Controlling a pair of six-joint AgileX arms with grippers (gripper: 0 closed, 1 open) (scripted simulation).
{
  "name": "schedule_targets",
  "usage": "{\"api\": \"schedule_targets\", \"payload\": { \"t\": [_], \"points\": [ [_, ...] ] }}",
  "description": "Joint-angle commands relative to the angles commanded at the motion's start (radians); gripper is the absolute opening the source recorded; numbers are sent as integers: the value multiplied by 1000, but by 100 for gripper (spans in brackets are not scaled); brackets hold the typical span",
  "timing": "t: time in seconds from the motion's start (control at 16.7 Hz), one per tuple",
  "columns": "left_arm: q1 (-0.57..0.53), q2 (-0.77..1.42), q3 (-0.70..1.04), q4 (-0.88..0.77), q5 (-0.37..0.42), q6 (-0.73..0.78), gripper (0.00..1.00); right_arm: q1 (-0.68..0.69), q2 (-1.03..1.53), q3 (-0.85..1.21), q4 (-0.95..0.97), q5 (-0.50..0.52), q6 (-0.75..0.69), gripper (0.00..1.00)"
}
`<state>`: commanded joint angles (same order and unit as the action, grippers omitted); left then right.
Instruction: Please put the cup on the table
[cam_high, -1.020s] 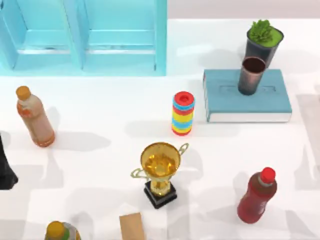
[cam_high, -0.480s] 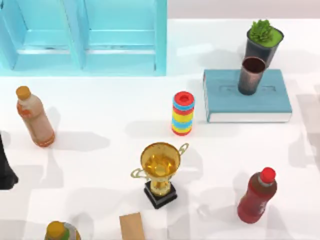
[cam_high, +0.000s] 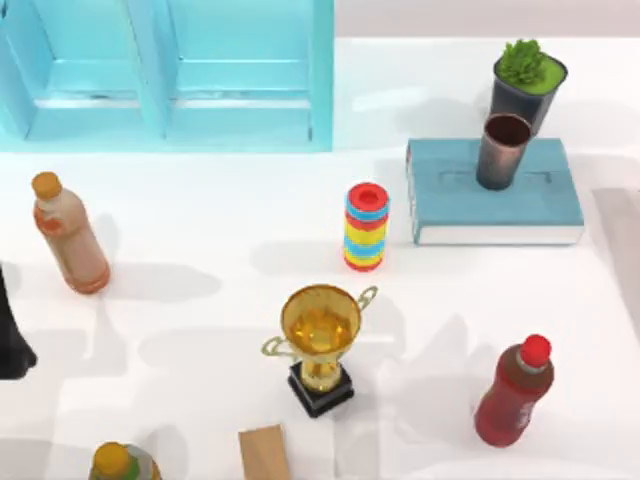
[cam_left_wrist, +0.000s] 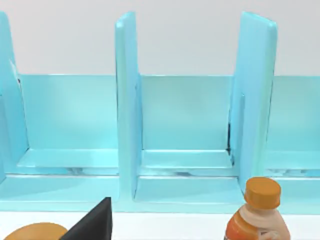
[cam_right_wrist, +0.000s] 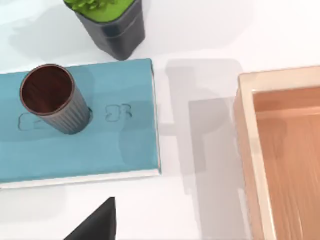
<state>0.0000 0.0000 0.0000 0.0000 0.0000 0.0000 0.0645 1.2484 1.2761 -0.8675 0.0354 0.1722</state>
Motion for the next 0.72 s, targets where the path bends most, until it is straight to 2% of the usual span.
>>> {"api": "schedule_targets", "payload": {
  "t": [0.42, 0.72],
  "points": [
    [0, 0, 0, 0, 0, 0, 100, 108, 641, 678, -390, 12, 83, 100],
    [0, 0, 0, 0, 0, 0, 100, 180, 941, 996, -556, 15, 120, 100]
  ]
}}
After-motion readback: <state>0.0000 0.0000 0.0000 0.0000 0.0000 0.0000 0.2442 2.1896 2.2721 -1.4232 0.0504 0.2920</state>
